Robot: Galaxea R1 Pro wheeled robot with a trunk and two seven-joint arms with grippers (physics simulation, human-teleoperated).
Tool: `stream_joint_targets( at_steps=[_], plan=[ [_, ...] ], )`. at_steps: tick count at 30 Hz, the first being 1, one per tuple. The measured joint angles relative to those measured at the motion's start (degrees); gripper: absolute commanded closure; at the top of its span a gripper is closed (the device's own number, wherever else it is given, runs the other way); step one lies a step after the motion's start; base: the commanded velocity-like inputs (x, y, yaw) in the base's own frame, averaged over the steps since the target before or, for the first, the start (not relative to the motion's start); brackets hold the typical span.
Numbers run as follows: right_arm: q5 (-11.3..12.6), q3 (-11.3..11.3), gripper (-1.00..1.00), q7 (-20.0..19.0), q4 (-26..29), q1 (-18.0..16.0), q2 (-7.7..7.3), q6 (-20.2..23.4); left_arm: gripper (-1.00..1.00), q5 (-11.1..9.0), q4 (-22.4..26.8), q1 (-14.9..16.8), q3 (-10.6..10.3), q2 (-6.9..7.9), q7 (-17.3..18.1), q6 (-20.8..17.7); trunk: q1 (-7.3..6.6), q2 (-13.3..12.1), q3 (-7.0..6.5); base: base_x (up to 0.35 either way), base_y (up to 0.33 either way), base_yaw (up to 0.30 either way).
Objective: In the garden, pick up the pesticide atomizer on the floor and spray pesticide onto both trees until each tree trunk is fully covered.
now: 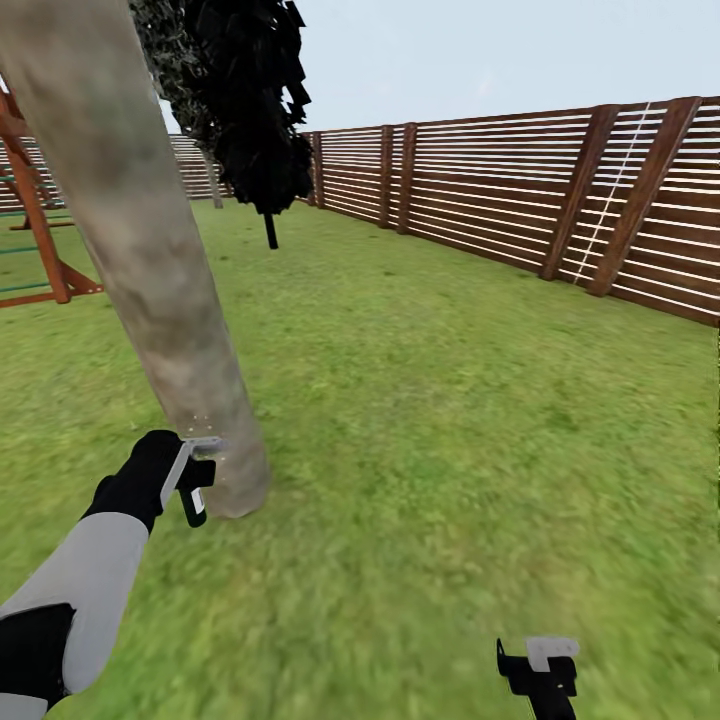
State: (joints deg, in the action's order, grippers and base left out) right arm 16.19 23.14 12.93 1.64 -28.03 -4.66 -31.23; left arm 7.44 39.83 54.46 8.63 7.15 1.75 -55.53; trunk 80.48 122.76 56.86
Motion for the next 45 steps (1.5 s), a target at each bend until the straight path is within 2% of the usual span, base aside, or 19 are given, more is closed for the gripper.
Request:
stream_joint_targets(
  at_steps=[6, 10, 14, 25, 35, 42, 44, 45],
  plan=[
    [0.01, 0.00, -1.00, -0.01, -0.02, -0.01, 0.01, 0.00, 1.00, 0.00, 0.05, 0.04, -0.04, 0.09, -0.07, -0.04, 0.00, 0.00, 0.00, 0.019, -0.276, 0.097],
    [0.01, 0.00, -1.00, -0.01, -0.02, -0.02, 0.04, 0.00, 1.00, 0.04, 0.11, 0.79, 0.01, 0.70, -0.08, -0.13, -0.01, 0.00, 0.00, 0.112, -0.273, 0.270],
    [-0.04, 0.00, -1.00, -0.02, -0.02, -0.01, 0.10, 0.01, 1.00, 0.07, 0.12, 0.86, 0.02, 0.70, -0.08, -0.23, -0.02, 0.00, 0.00, 0.201, -0.224, 0.237],
    [-0.03, 0.00, -1.00, -0.01, -0.01, -0.01, 0.09, 0.00, 1.00, 0.24, 0.02, 0.87, -0.07, 0.09, -0.16, -0.30, -0.01, 0.00, 0.00, 0.108, -0.258, 0.038],
    [-0.08, 0.05, -1.00, -0.01, -0.02, -0.02, 0.19, 0.00, 1.00, 0.42, -0.59, -0.26, -0.18, 0.65, -0.23, -0.01, -0.01, 0.00, 0.00, 0.085, -0.269, 0.265],
    [-0.04, 0.00, -1.00, 0.08, 0.00, 0.00, 0.01, 0.01, 1.00, 0.16, -0.28, -0.25, 0.16, 0.19, -0.47, 0.06, -0.02, 0.00, 0.00, 0.169, -0.246, 0.037],
    [-0.03, 0.00, -1.00, 0.08, 0.00, 0.00, 0.00, 0.01, 1.00, 0.48, -0.62, -0.32, 0.19, 0.51, -0.43, 0.22, -0.02, 0.00, 0.00, 0.176, -0.233, 0.000],
    [-0.03, 0.00, -1.00, 0.04, 0.00, 0.00, 0.00, 0.01, 1.00, 0.73, -0.74, -1.66, 0.44, 1.02, -0.31, 0.48, -0.01, 0.00, 0.01, 0.167, -0.235, 0.000]
  ],
)
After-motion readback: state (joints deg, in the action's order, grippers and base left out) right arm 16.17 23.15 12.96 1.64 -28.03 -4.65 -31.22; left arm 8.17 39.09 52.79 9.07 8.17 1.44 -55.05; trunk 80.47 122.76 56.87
